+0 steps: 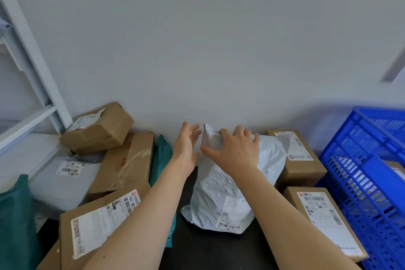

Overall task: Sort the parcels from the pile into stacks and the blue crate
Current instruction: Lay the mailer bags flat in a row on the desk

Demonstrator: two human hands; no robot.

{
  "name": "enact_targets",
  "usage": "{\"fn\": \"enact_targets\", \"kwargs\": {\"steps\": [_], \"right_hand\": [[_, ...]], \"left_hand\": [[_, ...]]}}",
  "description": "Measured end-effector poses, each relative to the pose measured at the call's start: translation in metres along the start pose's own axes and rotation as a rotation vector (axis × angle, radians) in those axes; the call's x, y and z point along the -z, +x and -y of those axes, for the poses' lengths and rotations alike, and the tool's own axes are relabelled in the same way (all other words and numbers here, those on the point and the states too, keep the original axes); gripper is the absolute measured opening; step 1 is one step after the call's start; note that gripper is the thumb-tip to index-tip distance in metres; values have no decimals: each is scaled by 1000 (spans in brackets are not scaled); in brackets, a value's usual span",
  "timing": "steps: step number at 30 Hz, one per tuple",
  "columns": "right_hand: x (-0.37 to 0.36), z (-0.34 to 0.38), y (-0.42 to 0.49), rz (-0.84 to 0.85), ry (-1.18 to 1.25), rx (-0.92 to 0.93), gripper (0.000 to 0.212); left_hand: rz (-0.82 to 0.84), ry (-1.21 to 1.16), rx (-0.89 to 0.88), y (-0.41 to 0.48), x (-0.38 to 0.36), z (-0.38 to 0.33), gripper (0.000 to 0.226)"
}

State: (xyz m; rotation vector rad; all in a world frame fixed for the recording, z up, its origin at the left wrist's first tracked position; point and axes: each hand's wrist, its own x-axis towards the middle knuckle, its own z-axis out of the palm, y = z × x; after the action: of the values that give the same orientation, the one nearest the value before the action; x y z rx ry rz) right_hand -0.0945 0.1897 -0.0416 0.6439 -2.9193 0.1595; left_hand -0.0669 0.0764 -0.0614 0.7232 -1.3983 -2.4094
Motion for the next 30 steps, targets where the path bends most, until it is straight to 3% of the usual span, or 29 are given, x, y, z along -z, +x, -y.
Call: {"fn": "enact_targets", "kwargs": {"steps": [3, 6, 11, 18, 23, 27, 30], "right_hand": [[0, 3, 4, -26, -68, -5, 59], [-2, 1, 5, -90, 19, -13, 45], [-1, -14, 6, -296, 301, -103, 41], [25, -45, 11, -390, 555, -356, 41], [51, -57, 8, -532, 851, -542, 48], [52, -68, 11, -594, 1116, -638, 47], [54, -71, 9, -598, 1309, -670, 47]], "left_hand": [[-53, 91, -51, -3, 5, -3, 50], [-37, 140, -84, -2, 6, -4, 50], [-45, 227, -126, -1, 6, -4, 48], [-77, 412, -272, -1, -2, -3, 43], [-414, 534, -437, 9, 5, 1, 54], [-506, 228, -296, 14, 14, 4, 77], [-491, -11, -118, 13, 17, -3, 52]]}}
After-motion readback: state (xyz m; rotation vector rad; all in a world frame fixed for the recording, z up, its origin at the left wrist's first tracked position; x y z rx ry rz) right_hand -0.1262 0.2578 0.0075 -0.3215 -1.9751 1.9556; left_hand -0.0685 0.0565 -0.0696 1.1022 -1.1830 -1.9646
